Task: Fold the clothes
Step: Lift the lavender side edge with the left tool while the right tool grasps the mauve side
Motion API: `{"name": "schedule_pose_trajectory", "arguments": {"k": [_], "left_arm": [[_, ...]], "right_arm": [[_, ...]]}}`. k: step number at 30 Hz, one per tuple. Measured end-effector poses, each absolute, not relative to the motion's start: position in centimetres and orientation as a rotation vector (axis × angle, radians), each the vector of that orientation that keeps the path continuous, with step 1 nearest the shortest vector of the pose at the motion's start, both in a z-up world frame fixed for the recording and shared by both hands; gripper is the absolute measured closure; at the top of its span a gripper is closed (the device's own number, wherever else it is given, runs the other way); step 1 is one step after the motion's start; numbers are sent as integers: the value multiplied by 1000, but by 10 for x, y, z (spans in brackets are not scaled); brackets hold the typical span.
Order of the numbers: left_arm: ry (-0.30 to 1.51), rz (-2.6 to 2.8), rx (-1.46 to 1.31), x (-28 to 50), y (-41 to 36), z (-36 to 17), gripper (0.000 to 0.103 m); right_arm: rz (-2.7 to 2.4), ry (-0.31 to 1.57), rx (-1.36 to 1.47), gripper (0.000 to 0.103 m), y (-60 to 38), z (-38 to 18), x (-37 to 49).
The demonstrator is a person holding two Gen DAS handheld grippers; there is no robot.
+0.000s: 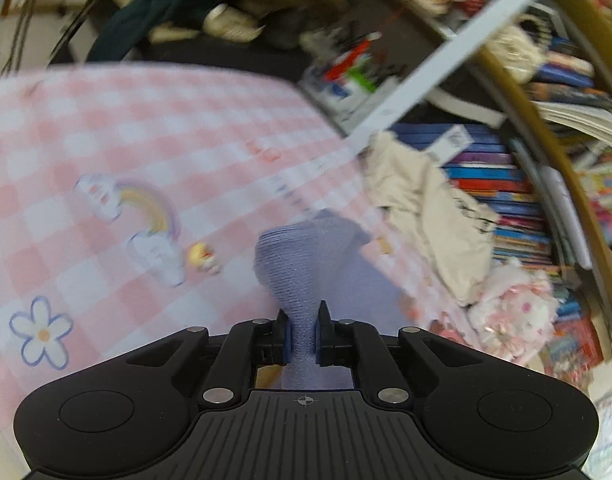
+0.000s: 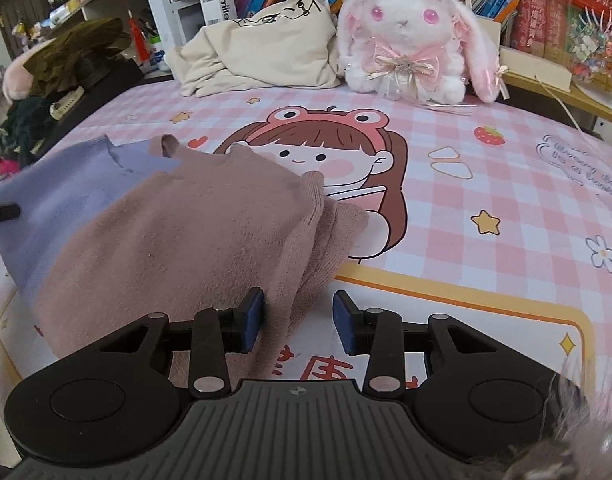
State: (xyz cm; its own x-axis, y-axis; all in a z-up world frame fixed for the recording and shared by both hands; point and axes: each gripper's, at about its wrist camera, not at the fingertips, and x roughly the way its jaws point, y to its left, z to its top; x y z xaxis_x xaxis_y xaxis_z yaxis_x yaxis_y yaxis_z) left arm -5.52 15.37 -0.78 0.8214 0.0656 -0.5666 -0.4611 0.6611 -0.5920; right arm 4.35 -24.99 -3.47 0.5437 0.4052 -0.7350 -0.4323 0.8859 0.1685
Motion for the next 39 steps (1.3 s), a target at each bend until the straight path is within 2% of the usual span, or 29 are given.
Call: {"name": "schedule_pose_trajectory", "arguments": {"k": [8, 15, 22, 24, 25, 27, 30, 35, 37, 39], "left_arm": [[493, 151, -545, -45, 83, 66, 95], [519, -85, -181, -45, -30, 98, 94], [814, -304, 277, -45, -139, 17, 79], [846, -313, 353, -46, -151, -2, 70], [851, -320, 366, -46, -153, -5, 67], [853, -339, 380, -48, -155, -7, 56], [847, -380, 359, -55, -149, 7, 52], [747, -399, 149, -68, -108, 53, 47], [698, -355, 82, -67, -89, 65, 41], [662, -298, 33, -63, -72, 71, 40]], "right_arm": [[541, 863, -6, 67, -256, -39, 49], [564, 877, 12, 67, -259, -39, 55], [590, 905, 58, 66, -265, -40, 62], [601, 922, 81, 66, -268, -39, 66], [605, 933, 98, 67, -270, -39, 68], [597, 963, 162, 66, -278, -36, 70], [599, 1006, 275, 65, -291, -32, 72], [695, 1058, 508, 64, -308, -25, 67], [732, 1077, 603, 54, -315, -22, 65], [769, 1093, 698, 45, -322, -19, 63]]}}
